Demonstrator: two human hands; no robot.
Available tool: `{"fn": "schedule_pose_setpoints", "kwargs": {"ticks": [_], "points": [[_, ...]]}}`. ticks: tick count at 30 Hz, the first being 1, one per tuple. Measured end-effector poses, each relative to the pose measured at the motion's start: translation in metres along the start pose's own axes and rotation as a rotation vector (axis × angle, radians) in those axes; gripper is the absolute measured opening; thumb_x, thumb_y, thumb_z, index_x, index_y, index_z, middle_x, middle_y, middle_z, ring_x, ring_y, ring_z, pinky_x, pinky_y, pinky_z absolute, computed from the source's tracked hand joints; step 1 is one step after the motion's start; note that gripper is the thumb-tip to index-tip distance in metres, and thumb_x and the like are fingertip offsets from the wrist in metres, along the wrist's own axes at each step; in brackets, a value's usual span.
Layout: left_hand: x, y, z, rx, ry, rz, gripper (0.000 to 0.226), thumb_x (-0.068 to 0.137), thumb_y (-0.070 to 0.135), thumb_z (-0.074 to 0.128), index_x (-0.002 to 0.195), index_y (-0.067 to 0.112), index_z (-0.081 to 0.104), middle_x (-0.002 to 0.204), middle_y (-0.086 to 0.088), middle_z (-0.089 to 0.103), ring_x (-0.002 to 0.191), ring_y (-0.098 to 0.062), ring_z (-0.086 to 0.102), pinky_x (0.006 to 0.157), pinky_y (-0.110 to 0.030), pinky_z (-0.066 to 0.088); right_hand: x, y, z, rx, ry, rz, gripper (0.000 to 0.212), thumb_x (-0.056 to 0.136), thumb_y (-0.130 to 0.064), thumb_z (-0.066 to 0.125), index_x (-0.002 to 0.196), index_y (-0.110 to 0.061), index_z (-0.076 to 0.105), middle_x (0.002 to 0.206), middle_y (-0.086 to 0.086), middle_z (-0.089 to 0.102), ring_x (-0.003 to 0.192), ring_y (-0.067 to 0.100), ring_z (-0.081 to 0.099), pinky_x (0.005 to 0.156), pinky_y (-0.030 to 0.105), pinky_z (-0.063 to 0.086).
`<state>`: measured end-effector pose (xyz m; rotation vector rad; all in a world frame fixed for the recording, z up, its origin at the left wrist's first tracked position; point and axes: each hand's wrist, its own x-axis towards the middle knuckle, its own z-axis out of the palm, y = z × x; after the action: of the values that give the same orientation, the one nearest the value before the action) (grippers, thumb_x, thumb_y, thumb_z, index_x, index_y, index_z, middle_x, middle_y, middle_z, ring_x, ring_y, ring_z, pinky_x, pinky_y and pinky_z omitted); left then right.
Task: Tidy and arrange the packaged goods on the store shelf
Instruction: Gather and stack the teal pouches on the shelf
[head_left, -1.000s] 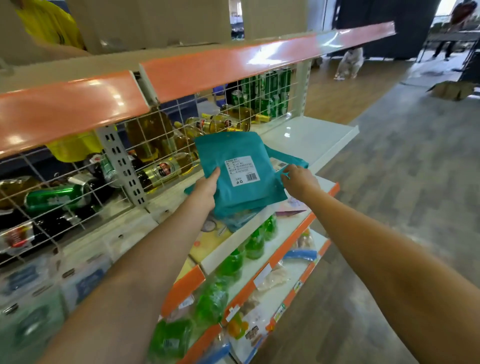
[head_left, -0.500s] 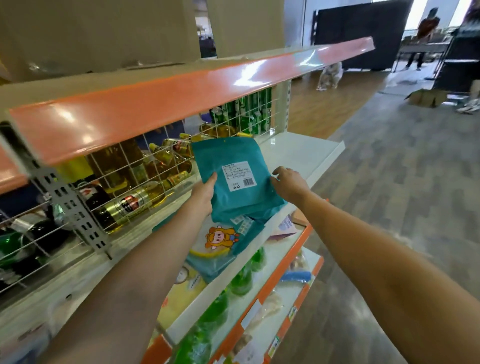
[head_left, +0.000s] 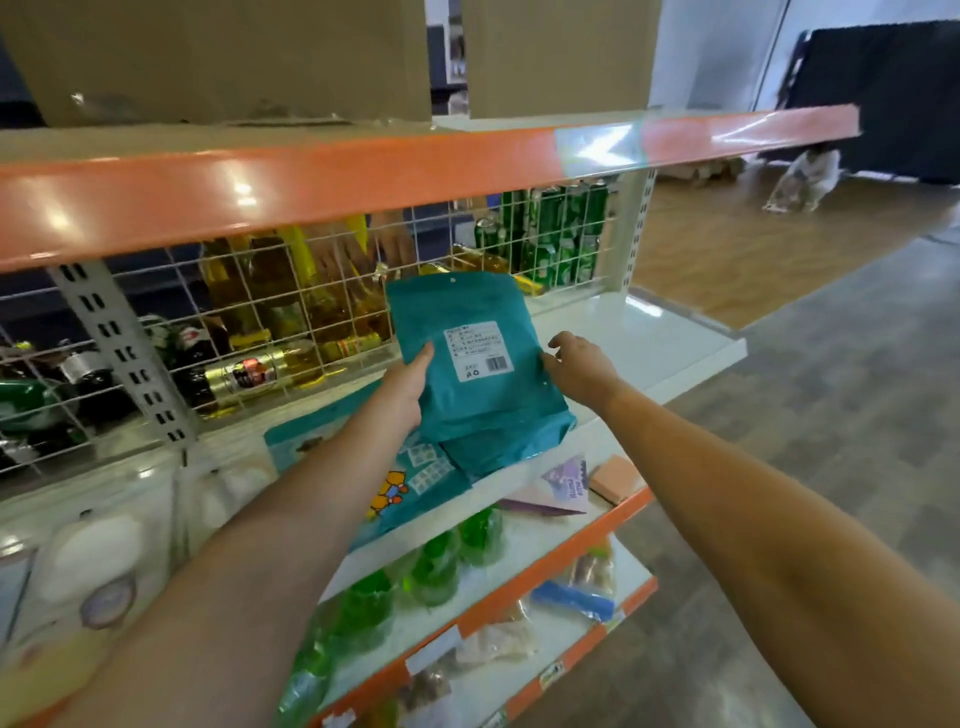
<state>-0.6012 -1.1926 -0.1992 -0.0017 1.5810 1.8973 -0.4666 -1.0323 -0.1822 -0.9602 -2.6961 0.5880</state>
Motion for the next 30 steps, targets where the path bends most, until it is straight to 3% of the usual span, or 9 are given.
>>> {"fn": "schedule_pose_setpoints", "kwargs": {"ticks": [4, 13, 17, 22, 26, 30], "points": [[-0.01, -0.007, 0.005, -0.024, 0.077, -0.002, 0.039, 0.091, 0.042, 0.06, 0.116, 0.013, 0.056, 0.111, -0.007, 0.065, 0.097, -0.028, 0.063, 0.077, -0.046, 0.052, 0.002, 0.007, -0.001, 0.016, -0.039, -0.074, 0.045, 0.1, -0.035, 0.039, 0.137, -0.009, 0.044, 0.136, 0.013, 0.052, 0.122, 0.031, 0.05, 0.102, 0.044, 0.044], [-0.032, -0.016, 0.002, -0.041, 0.199, 0.01, 0.05, 0.087, 0.045, 0.064, 0.125, 0.013, 0.056, 0.116, -0.012, 0.067, 0.095, -0.03, 0.067, 0.085, -0.052, 0.053, -0.007, 0.003, 0.008, -0.019, -0.054, -0.28, 0.041, 0.099, -0.029, 0.041, 0.135, -0.008, 0.045, 0.133, 0.015, 0.05, 0.122, 0.033, 0.046, 0.103, 0.045, 0.04], [-0.039, -0.015, -0.004, -0.025, 0.182, -0.006, 0.048, 0.088, 0.045, 0.062, 0.124, 0.014, 0.057, 0.115, -0.011, 0.067, 0.097, -0.03, 0.066, 0.087, -0.052, 0.052, -0.007, 0.0, 0.006, 0.12, -0.047, -0.18, 0.045, 0.099, -0.029, 0.042, 0.138, -0.007, 0.042, 0.138, 0.015, 0.046, 0.126, 0.032, 0.045, 0.106, 0.042, 0.039], [-0.046, -0.015, -0.007, -0.017, 0.137, -0.02, 0.038, 0.09, 0.045, 0.059, 0.115, 0.016, 0.059, 0.115, -0.011, 0.067, 0.092, -0.028, 0.065, 0.077, -0.045, 0.052, -0.008, -0.01, 0.003, 0.436, -0.242, 0.03, 0.05, 0.1, -0.037, 0.042, 0.138, -0.006, 0.041, 0.134, 0.014, 0.052, 0.12, 0.03, 0.051, 0.098, 0.036, 0.042], [-0.047, -0.015, -0.009, -0.003, 0.106, -0.033, 0.03, 0.091, 0.044, 0.059, 0.105, 0.018, 0.061, 0.113, -0.01, 0.067, 0.095, -0.029, 0.065, 0.079, -0.046, 0.051, -0.01, -0.014, 0.007, 0.675, -0.311, 0.107, 0.045, 0.099, -0.035, 0.045, 0.131, -0.004, 0.048, 0.129, 0.014, 0.056, 0.107, 0.027, 0.056, 0.091, 0.036, 0.047], [-0.049, -0.015, -0.012, 0.008, 0.097, -0.047, 0.03, 0.09, 0.045, 0.059, 0.102, 0.018, 0.061, 0.114, -0.011, 0.067, 0.095, -0.029, 0.065, 0.081, -0.048, 0.052, -0.012, -0.014, 0.009, 0.717, -0.319, 0.133, 0.042, 0.099, -0.033, 0.048, 0.129, -0.003, 0.05, 0.127, 0.014, 0.058, 0.107, 0.029, 0.057, 0.091, 0.037, 0.048]]}}
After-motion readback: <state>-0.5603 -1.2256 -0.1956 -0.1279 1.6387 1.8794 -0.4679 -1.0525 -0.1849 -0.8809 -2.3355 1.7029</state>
